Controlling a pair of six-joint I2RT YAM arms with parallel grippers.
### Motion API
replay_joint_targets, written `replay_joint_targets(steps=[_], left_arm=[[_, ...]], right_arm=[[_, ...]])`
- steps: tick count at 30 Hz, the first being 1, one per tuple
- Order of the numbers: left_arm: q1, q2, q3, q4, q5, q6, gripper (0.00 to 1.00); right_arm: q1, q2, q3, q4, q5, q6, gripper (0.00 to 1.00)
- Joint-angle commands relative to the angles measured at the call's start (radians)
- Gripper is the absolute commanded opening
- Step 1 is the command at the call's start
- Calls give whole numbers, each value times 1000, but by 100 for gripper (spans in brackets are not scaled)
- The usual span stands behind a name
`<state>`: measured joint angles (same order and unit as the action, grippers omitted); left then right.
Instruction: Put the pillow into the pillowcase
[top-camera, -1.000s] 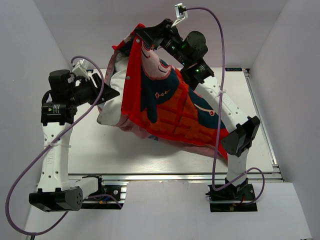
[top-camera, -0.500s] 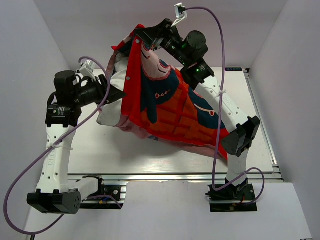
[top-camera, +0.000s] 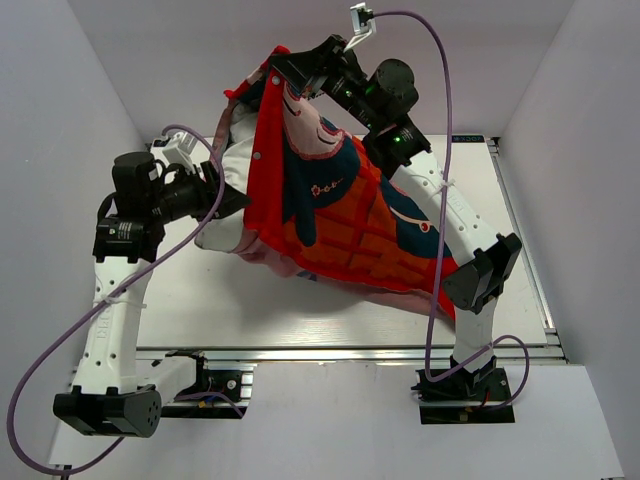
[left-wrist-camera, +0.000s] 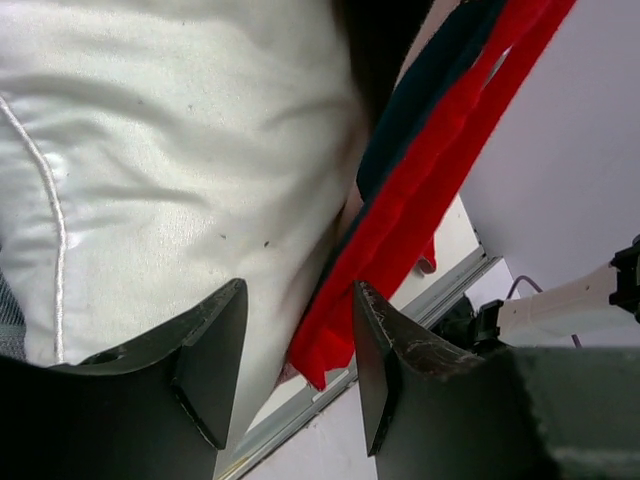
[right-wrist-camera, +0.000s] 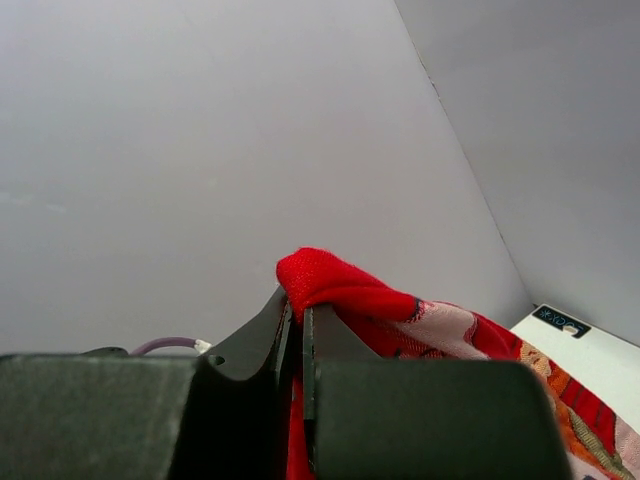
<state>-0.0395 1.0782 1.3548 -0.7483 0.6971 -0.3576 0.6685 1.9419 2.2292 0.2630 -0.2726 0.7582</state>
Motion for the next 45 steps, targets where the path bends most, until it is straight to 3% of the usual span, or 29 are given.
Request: replay_joint_targets(steps=[1, 7, 10, 11, 12, 13, 16, 18, 19, 20, 22, 23, 25, 26, 29, 31, 32, 34, 36, 38, 39, 40, 41, 42, 45], left_arm=[[-20, -11, -37, 82, 22, -13, 55], [-85, 6, -52, 152, 59, -52, 50], [-123, 19, -48, 147, 27, -55, 28], [-126, 19, -40, 136, 19, -52, 13], [-126, 20, -23, 118, -20, -43, 5], [-126, 20, 48, 37, -62, -21, 0], [-126, 35, 220, -154, -246, 8, 0], [-126, 54, 415, -233, -329, 3, 0], [-126, 61, 469, -291, -378, -15, 0], [-126, 68, 553, -321, -399, -29, 0], [-126, 77, 587, -379, -430, -55, 0], [-126, 68, 575, -393, -433, -82, 0], [-126, 51, 532, -404, -429, -102, 0], [-126, 37, 505, -401, -426, -119, 0], [-126, 0, 442, -414, -435, -147, 0], [-126, 6, 473, -465, -429, -167, 0], [-126, 11, 489, -488, -417, -170, 0], [-126, 28, 530, -583, -430, -181, 0], [-126, 49, 538, -663, -508, -182, 0], [-126, 2, 451, -669, -534, -225, 0], [-126, -10, 431, -668, -560, -256, 20], [-126, -21, 411, -669, -561, -305, 52], [-126, -29, 414, -668, -567, -329, 77], [-126, -50, 424, -668, -583, -358, 96], [-126, -78, 565, -668, -711, -443, 98]], right_arm=[[-3, -69, 72, 133, 9, 23, 0], [-3, -58, 89, 128, 10, 21, 0], [-3, -57, 87, 125, 13, 20, 0], [-3, -58, 84, 124, 16, 13, 0], [-3, -60, 80, 120, 16, -6, 0], [-3, -63, 70, 120, 16, -17, 0], [-13, -90, 5, 117, 16, -92, 0], [-26, -103, -34, 98, -9, -123, 0], [-36, -104, -40, 69, -23, -167, 7], [-41, -103, -43, 44, -37, -187, 27], [-58, -92, -27, -10, -129, -262, 49], [-72, -87, -14, -83, -201, -292, 65], [-93, -96, -31, -146, -293, -351, 77], [-104, -121, -43, -221, -356, -428, 88], [-165, -187, -124, -341, -457, -557, 89], [-204, -221, -164, -473, -539, -712, 89], [-210, -251, -192, -528, -600, -866, 89], [-211, -287, -226, -686, -609, -980, 89], [-211, -343, -322, -735, -617, -1098, 89], [-211, -388, -388, -723, -549, -1112, 89], [-211, -399, -422, -725, -528, -1154, 89], [-213, -402, -430, -731, -505, -1162, 89], [-214, -409, -434, -734, -469, -1166, 89], [-222, -412, -439, -739, -456, -1169, 89], [-250, -416, -463, -748, -432, -1157, 89]])
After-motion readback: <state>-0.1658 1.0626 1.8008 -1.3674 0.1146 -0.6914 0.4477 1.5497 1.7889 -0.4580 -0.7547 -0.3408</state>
